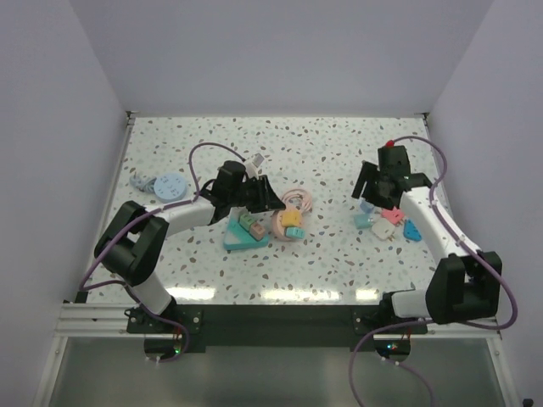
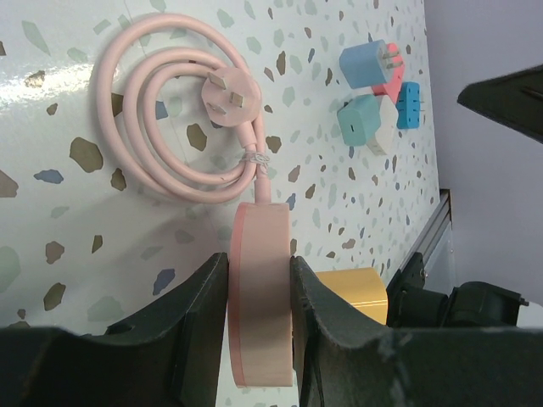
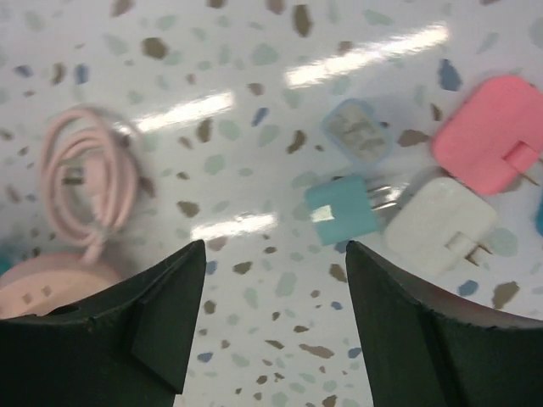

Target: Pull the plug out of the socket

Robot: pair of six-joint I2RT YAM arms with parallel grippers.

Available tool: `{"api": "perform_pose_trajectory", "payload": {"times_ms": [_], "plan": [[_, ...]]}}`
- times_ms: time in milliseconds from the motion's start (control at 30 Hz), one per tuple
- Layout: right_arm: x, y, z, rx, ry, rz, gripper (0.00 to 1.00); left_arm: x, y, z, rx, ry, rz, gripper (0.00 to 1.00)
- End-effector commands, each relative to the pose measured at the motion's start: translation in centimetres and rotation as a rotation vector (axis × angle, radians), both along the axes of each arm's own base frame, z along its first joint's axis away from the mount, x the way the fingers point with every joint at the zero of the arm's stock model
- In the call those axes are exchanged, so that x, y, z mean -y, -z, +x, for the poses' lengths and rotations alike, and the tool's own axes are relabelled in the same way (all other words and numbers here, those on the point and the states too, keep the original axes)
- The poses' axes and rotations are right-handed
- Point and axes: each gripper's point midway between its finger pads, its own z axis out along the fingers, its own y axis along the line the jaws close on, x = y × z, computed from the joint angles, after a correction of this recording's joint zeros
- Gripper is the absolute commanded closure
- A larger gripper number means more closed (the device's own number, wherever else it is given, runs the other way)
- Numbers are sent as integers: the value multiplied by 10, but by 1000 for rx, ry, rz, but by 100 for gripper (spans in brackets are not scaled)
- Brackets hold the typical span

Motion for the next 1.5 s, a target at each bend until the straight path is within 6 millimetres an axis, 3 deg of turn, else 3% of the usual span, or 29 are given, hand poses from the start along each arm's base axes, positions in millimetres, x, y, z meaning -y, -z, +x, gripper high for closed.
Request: {"api": "perform_pose_trajectory", "payload": {"times_ms": [0, 100, 233, 700, 767, 933, 967, 1000, 1100, 1133, 1300, 1467], "plan": [[-84, -46, -1, 165, -315, 267, 29, 13, -37, 14, 86, 16, -106, 100], [-139, -66, -18, 227, -492, 393, 28, 15, -36, 14, 81, 18, -113, 100], [-173, -68, -30, 218, -537, 454, 30, 15, -35, 15, 77, 9, -115, 100], [-225, -10, -43, 121, -607, 445, 38, 18, -45, 12, 66, -13, -177, 100], [-229, -9, -40, 128, -612, 456, 44, 19, -45, 10, 63, -9, -180, 100], [-233, -11, -35, 146, -620, 461, 70, 23, -46, 5, 71, 22, -184, 100], [-234, -12, -35, 147, -626, 460, 73, 24, -46, 4, 72, 28, -183, 98], [-234, -11, -35, 145, -631, 457, 76, 23, -44, 2, 66, 31, -180, 76], [-234, -14, -36, 149, -647, 459, 89, 25, -40, -2, 60, 49, -167, 48], [-235, -14, -37, 148, -653, 461, 93, 26, -38, -3, 61, 52, -163, 43], [-237, -21, -36, 169, -656, 473, 98, 29, -25, -6, 34, 58, -142, 24], [-235, -33, -32, 210, -645, 469, 100, 26, 3, -5, -29, 33, -48, 22]]}}
